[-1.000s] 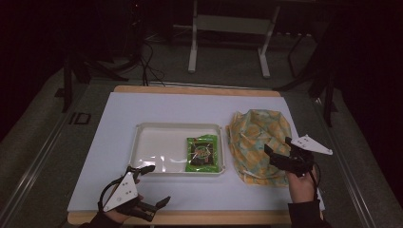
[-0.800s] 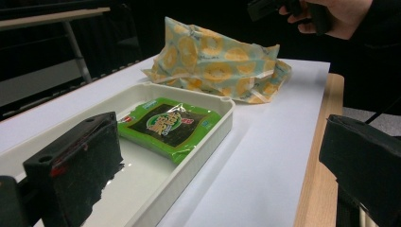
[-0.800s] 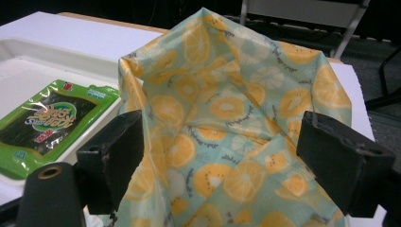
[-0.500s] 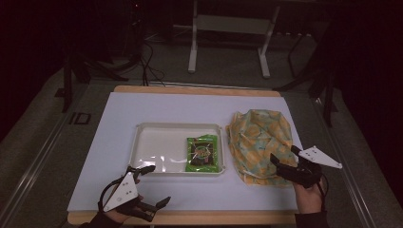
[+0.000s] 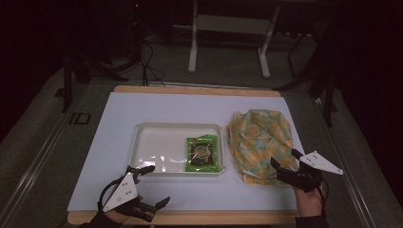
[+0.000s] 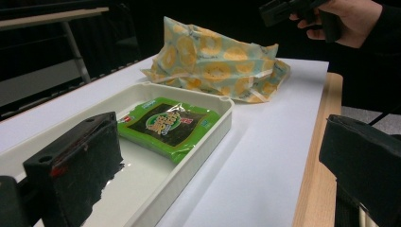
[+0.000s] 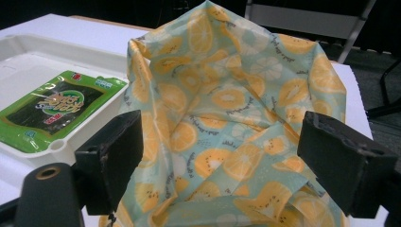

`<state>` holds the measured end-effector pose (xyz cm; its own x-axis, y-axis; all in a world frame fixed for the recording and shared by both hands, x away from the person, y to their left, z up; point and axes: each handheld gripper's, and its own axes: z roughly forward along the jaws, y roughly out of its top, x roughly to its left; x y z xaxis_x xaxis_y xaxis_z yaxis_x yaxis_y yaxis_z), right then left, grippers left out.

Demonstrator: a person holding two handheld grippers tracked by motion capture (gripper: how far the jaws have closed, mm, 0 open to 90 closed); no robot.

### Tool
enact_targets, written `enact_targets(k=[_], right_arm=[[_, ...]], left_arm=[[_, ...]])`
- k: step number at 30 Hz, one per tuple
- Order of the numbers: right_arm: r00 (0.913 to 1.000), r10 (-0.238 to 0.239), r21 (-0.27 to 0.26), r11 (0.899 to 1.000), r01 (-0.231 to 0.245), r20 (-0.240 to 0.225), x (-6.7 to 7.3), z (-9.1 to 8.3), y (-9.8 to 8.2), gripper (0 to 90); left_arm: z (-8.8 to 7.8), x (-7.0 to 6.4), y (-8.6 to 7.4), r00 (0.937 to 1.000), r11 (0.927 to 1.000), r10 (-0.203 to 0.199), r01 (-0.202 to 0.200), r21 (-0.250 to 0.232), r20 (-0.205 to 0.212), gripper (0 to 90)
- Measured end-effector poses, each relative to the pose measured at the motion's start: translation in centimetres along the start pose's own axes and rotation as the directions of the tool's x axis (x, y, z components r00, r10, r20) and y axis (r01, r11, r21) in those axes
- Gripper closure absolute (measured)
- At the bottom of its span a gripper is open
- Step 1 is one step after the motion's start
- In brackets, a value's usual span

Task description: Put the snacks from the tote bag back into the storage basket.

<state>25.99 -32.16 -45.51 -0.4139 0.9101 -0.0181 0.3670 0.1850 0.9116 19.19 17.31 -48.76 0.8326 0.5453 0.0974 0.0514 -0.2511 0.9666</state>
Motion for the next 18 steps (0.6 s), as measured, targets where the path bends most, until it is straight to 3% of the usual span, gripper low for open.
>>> enact_targets(k=[7,18], right_arm=[[0.9997,0.021,-0.029,0.999,-0.020,0.015,-0.36,-0.11,-0.20,15.0],[0.9991,-0.040,-0.063,0.997,0.040,0.016,-0.09,0.04,-0.15,15.4]], left_arm=[[0.00,0.08,0.00,1.0000,1.0000,-0.009,0.009,-0.002,-0.003,0.4],[0.03,0.07,0.00,0.9999,0.9999,-0.012,0.012,-0.001,-0.007,0.4]])
